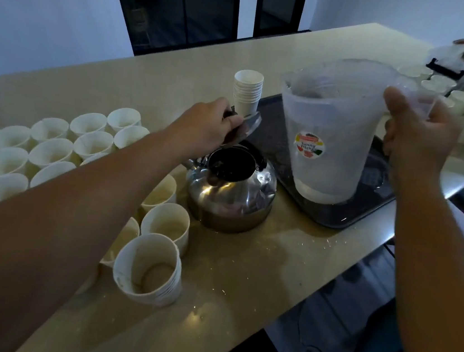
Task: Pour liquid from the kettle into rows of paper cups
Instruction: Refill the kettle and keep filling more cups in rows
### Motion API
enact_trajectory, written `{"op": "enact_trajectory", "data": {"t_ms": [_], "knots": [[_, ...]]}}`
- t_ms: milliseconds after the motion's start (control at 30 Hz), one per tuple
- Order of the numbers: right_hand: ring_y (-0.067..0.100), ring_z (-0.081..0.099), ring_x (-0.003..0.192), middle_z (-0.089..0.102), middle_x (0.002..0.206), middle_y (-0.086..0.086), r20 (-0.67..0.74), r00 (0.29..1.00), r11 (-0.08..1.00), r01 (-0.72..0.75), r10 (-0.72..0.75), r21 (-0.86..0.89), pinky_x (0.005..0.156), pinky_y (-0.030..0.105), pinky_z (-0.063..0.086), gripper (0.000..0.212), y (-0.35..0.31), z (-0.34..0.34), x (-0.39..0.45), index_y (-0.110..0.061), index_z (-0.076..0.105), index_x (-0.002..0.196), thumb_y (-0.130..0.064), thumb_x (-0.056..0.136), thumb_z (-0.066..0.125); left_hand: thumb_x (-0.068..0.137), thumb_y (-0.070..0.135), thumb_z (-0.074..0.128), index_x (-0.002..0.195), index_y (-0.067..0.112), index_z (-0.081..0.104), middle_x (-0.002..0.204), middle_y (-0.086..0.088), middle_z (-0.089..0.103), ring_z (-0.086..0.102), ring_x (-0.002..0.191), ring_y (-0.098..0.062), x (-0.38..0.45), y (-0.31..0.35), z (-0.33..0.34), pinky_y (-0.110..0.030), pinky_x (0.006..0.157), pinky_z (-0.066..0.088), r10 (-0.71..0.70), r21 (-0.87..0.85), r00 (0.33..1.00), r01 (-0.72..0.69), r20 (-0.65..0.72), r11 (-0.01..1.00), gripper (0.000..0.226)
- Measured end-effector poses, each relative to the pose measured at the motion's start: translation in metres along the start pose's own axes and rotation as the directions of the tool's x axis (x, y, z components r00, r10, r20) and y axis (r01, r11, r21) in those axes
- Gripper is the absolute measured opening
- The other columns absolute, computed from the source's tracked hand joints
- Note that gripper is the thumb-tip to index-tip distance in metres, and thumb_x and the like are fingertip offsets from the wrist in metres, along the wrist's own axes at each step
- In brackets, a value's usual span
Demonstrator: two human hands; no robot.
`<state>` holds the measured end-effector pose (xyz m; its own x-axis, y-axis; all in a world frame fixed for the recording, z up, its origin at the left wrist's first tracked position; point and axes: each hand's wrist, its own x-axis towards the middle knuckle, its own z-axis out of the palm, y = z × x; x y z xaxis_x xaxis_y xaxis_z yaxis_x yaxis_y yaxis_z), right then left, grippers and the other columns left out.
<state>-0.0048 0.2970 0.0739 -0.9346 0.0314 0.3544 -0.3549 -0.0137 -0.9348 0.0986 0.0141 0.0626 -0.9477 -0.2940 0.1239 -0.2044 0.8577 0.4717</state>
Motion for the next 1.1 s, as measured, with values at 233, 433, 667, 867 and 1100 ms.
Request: {"op": "enact_trajectory", "data": {"t_ms": [233, 433, 667, 867, 1100], "knots": [[-0.008, 0.059, 0.073, 0.062, 0.081, -0.014, -0.263, 0.965, 0.998, -0.005, 0.023, 0.068, 0.071, 0.021, 0.054, 0.031, 0.035, 0.027, -0.021, -0.032, 0.062, 0.086, -0.051, 0.074, 0.083, 0.099, 0.046, 0.054, 0.11, 0.019, 0.053, 0.1, -0.003, 0.062, 0.054, 0.088, -0.019, -0.011, 0.013, -0.007, -0.032, 0.071, 0.037, 0.083, 0.245, 0.991, -0.108, 0.108, 0.963, 0.029], [-0.013, 0.058, 0.084, 0.059, 0.093, -0.015, -0.328, 0.942, 0.997, 0.07, -0.071, -0.016, 0.077, 0.02, 0.054, 0.025, 0.052, 0.033, -0.034, -0.034, 0.057, 0.097, -0.047, 0.086, 0.075, 0.093, 0.045, 0.064, 0.117, 0.017, 0.061, 0.108, -0.005, 0.065, 0.053, 0.091, -0.018, -0.014, 0.019, -0.007, -0.031, 0.075, 0.037, 0.097, 0.306, 0.984, -0.139, 0.149, 0.942, 0.037], [0.014, 0.051, 0.123, 0.051, 0.131, -0.002, -0.405, 0.736, 0.811, 0.332, -0.542, -0.482, 0.106, 0.037, 0.042, 0.064, 0.061, 0.022, -0.045, -0.009, 0.049, 0.138, -0.05, 0.092, 0.068, 0.09, 0.046, 0.069, 0.115, 0.017, 0.065, 0.107, -0.005, 0.064, 0.059, 0.095, -0.021, -0.013, 0.013, 0.001, -0.032, 0.075, 0.042, 0.077, 0.32, 0.977, -0.14, 0.201, 0.937, 0.038], [0.018, 0.057, 0.081, 0.056, 0.093, -0.006, 0.179, 0.675, 0.639, 0.736, -0.716, -0.223, 0.074, 0.032, 0.049, 0.006, 0.013, 0.053, -0.084, -0.003, 0.065, 0.099, -0.005, 0.097, 0.061, 0.087, 0.046, 0.072, 0.114, 0.017, 0.065, 0.107, -0.006, 0.065, 0.06, 0.097, -0.024, -0.013, 0.005, 0.007, -0.035, 0.08, 0.048, 0.085, 0.304, 0.977, -0.144, 0.197, 0.942, 0.041], [0.023, 0.054, 0.112, 0.065, 0.118, 0.0, 0.761, 0.648, 0.529, 0.635, 0.031, -0.562, 0.099, 0.045, 0.044, 0.029, 0.018, 0.105, -0.07, -0.031, 0.067, 0.125, -0.036, 0.097, 0.062, 0.082, 0.041, 0.077, 0.104, 0.022, 0.066, 0.095, -0.001, 0.064, 0.062, 0.089, -0.022, -0.014, 0.002, 0.01, -0.037, 0.076, 0.051, 0.088, 0.376, 0.978, -0.154, 0.187, 0.914, 0.031]]}}
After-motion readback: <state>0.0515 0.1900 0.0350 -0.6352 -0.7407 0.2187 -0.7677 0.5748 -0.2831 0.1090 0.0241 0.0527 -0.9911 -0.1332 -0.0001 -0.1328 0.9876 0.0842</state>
